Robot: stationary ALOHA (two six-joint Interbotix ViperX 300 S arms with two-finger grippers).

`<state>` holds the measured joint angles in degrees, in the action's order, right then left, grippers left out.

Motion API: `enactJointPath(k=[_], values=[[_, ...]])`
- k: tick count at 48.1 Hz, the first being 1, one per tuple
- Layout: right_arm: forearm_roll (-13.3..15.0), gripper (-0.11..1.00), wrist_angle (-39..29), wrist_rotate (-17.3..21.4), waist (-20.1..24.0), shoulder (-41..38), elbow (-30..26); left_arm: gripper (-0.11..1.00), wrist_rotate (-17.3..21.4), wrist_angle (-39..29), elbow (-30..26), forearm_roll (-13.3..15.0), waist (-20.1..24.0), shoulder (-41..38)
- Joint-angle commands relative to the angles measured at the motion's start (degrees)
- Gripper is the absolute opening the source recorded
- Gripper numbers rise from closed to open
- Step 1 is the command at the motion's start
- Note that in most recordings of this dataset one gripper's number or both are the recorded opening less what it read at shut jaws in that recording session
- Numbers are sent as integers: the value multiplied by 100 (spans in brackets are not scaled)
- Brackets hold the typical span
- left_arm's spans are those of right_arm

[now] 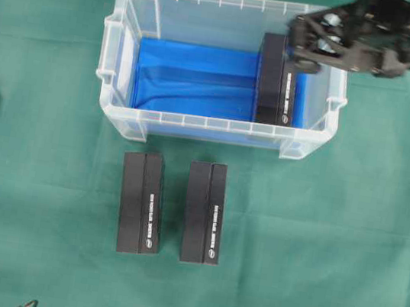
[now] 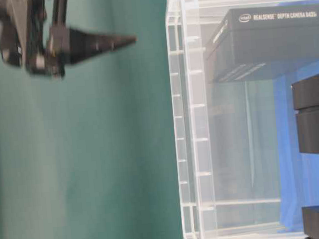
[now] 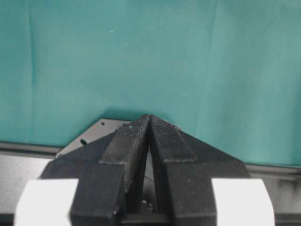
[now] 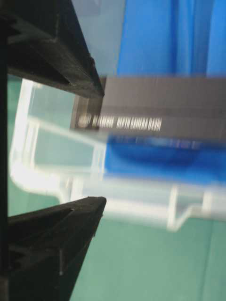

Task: Take the box out of the case with the right arm.
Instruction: 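Move the open right gripper over the right black box in the case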

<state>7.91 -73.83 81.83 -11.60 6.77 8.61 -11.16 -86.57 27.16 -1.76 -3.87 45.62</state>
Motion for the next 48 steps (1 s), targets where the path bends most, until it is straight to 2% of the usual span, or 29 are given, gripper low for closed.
enactJointPath(k=[1,15,48], values=[[0,84,26,-26,53,-176,-422,0,9,26,-123,-9,9,-18],[0,84,26,-26,114,-624,-879,0,9,-9,-114,-9,0,35],[9,84,18,-26,123,-677,-809,0,9,-9,-114,-9,9,26]])
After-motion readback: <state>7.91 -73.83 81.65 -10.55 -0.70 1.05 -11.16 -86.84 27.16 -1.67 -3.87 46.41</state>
